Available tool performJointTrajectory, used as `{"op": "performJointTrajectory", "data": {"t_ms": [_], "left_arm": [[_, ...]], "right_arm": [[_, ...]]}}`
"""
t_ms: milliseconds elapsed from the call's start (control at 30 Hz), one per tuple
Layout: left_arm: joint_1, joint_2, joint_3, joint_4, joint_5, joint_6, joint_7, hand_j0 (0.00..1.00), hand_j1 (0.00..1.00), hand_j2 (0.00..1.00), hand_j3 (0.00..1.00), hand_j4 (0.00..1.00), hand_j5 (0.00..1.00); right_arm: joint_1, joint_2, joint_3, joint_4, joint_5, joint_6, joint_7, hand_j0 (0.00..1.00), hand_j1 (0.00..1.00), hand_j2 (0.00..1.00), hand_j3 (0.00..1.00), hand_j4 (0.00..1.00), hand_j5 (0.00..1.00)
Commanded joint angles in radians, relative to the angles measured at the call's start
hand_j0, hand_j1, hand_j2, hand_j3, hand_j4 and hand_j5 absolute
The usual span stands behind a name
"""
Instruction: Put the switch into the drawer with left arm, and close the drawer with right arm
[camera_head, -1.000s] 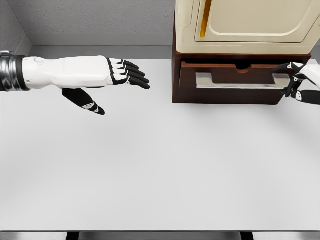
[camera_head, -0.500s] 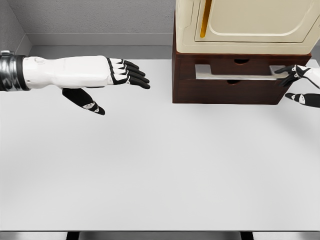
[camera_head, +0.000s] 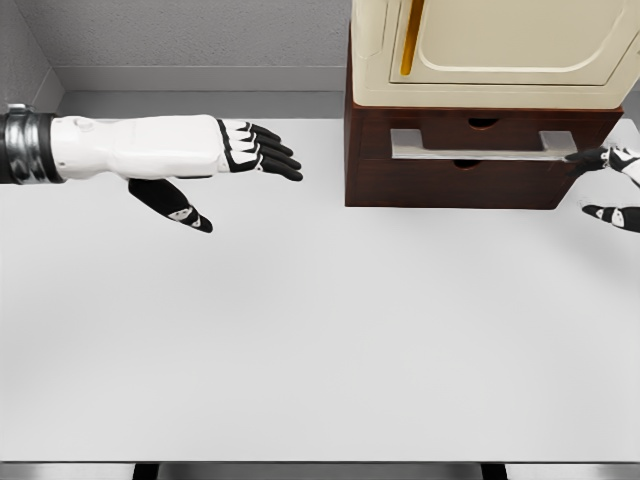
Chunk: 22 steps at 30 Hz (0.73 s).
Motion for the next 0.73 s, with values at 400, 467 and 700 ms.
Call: {"op": "performJointTrajectory", "data": {"t_ms": [400,467,700], "left_arm": [[0.009,0.008,0.0,-0.005,0.008,0.007,0.001,1.0,1.0,1.0,1.0,1.0,1.0],[0.021,0.008,0.0,-0.005,0.006,0.007,0.001,1.0,1.0,1.0,1.0,1.0,1.0],[0.023,0.008,0.0,0.007,0.005,0.007,0.001,1.0,1.0,1.0,1.0,1.0,1.0]], "right_arm": [[0.248,-0.151,-0.106,-0.428,0.064,0.162,-0.019,1.0,1.0,1.0,1.0,1.0,1.0],[0.31,-0.159,-0.074,-0.511,0.067,0.162,-0.019,1.0,1.0,1.0,1.0,1.0,1.0],[0.399,-0.177,0.056,-0.661,0.072,0.162,-0.019,1.0,1.0,1.0,1.0,1.0,1.0]]}}
